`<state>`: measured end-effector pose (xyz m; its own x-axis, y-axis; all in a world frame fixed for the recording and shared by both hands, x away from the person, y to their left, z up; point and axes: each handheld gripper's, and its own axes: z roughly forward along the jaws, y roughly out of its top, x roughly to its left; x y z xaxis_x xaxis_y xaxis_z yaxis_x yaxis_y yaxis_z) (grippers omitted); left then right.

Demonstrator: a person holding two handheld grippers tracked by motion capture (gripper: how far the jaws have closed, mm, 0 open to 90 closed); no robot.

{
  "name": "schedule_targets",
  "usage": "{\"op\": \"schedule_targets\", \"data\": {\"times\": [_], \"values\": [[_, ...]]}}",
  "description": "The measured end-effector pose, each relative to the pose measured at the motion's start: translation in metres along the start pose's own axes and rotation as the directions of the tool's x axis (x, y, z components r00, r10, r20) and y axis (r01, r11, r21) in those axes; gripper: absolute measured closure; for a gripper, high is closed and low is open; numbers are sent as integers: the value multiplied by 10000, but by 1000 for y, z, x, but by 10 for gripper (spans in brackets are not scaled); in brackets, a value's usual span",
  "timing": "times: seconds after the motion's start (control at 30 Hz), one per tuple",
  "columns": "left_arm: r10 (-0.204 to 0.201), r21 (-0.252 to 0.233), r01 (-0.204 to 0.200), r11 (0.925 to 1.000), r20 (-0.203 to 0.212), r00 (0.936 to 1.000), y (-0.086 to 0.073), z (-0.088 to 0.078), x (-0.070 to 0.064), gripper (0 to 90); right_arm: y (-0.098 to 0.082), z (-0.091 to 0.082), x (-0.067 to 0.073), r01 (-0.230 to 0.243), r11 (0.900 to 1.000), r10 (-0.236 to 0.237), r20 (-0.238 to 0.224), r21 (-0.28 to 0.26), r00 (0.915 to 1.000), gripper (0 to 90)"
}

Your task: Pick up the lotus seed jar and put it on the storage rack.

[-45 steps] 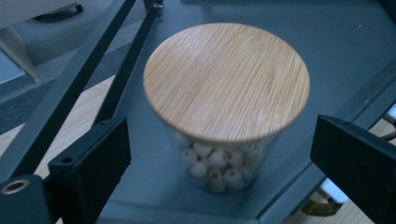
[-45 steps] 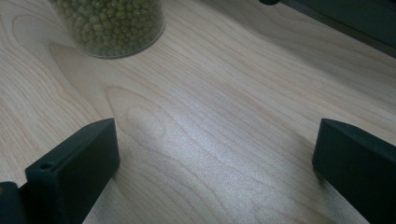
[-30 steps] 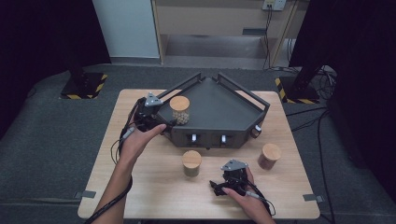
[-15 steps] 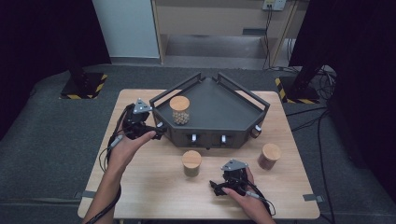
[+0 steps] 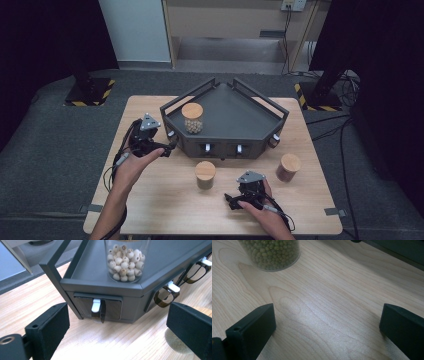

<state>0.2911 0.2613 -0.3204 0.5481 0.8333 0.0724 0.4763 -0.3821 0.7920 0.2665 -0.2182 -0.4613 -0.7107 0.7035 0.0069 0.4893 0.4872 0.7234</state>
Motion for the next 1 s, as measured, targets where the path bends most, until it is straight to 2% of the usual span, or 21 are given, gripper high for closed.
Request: {"op": "schedule_targets", "data": {"times": [0.43,0.7,1.0], "values": [[-230,176,230,9996,-18,9997,-23,4,-1,36,0,0,0,-2,10000,2,-1,0,10000,8],[-164,385,167,9991,-97,9998,-37,5,-5,37,0,0,0,1,10000,-1,0,0,10000,8],[-304,468,309,9984,-98,9995,-57,3,-7,37,0,0,0,-1,10000,1,0,1,10000,8]]}}
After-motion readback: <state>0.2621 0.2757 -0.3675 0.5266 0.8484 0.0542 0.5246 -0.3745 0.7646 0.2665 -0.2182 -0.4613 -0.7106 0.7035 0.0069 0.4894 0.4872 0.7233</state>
